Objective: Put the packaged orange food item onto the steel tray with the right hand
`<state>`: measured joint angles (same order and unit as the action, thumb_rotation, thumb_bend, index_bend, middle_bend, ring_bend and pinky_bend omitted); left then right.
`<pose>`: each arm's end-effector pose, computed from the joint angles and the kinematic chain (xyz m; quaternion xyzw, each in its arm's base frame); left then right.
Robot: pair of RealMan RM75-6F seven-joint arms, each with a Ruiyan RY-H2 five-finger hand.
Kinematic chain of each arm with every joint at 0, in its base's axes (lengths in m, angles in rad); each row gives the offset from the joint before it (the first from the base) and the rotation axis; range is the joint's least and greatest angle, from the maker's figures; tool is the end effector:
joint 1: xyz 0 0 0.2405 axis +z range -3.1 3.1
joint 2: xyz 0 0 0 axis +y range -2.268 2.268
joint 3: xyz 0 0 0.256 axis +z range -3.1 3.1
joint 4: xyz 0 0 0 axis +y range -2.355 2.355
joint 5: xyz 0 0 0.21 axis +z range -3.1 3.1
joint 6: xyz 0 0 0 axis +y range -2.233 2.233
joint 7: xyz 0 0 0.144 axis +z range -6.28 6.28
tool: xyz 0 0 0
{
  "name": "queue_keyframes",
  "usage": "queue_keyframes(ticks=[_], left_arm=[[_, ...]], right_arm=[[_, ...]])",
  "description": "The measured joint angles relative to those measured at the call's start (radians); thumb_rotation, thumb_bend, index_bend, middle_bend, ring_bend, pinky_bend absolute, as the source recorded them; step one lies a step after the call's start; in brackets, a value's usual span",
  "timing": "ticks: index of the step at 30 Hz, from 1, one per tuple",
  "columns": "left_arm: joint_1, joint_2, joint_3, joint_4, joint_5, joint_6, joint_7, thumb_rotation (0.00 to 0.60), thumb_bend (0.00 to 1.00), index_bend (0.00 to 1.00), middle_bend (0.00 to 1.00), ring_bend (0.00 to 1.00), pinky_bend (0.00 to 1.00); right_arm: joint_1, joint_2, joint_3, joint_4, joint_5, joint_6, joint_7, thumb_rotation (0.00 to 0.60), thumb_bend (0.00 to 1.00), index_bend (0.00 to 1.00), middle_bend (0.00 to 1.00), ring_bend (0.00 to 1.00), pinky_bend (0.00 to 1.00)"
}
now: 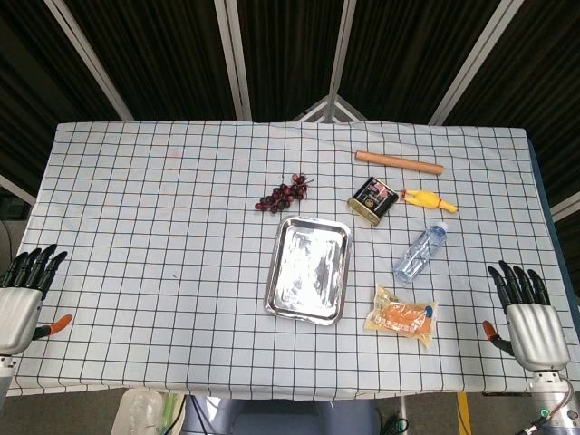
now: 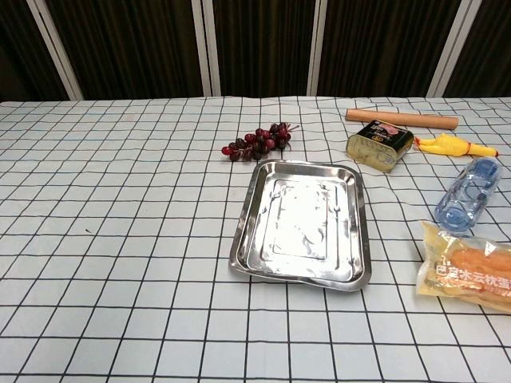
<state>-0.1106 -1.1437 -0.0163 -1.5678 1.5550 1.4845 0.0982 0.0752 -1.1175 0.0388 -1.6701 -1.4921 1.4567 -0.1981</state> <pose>-0.3086 0.1822 0.1475 -0.6423 -0.3406 -0.3616 0.5838 -0.3044 -0.1747 0.1493 0.6267 -0.3602 0.3317 0.6062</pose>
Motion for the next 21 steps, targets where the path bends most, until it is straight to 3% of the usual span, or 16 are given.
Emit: queue_keyframes(ticks=[8, 15, 21], left_arm=[[-0.006, -0.002, 0.001, 0.000, -0.002, -0.013, 0.007, 0.600, 0.07, 0.00, 0.00, 0.00, 0.04], [-0.008, -0.006, 0.002, 0.004, 0.000, -0.016, 0.008, 0.600, 0.07, 0.00, 0.00, 0.00, 0.04], [-0.011, -0.016, 0.002, 0.012, 0.014, -0.009, 0.009, 0.600, 0.07, 0.00, 0.00, 0.00, 0.04]], right_arm=[[0.003, 0.011, -0.024, -0.027, 0.001, -0.037, -0.015, 0.600, 0.35, 0.00, 0.00, 0.00, 0.00], [0.018, 0.062, -0.100, -0.109, -0.077, -0.125, 0.005, 0.600, 0.35, 0.00, 0.00, 0.00, 0.00], [0.052, 0.011, -0.109, -0.076, -0.121, -0.167, 0.043, 0.600, 0.35, 0.00, 0.00, 0.00, 0.00]])
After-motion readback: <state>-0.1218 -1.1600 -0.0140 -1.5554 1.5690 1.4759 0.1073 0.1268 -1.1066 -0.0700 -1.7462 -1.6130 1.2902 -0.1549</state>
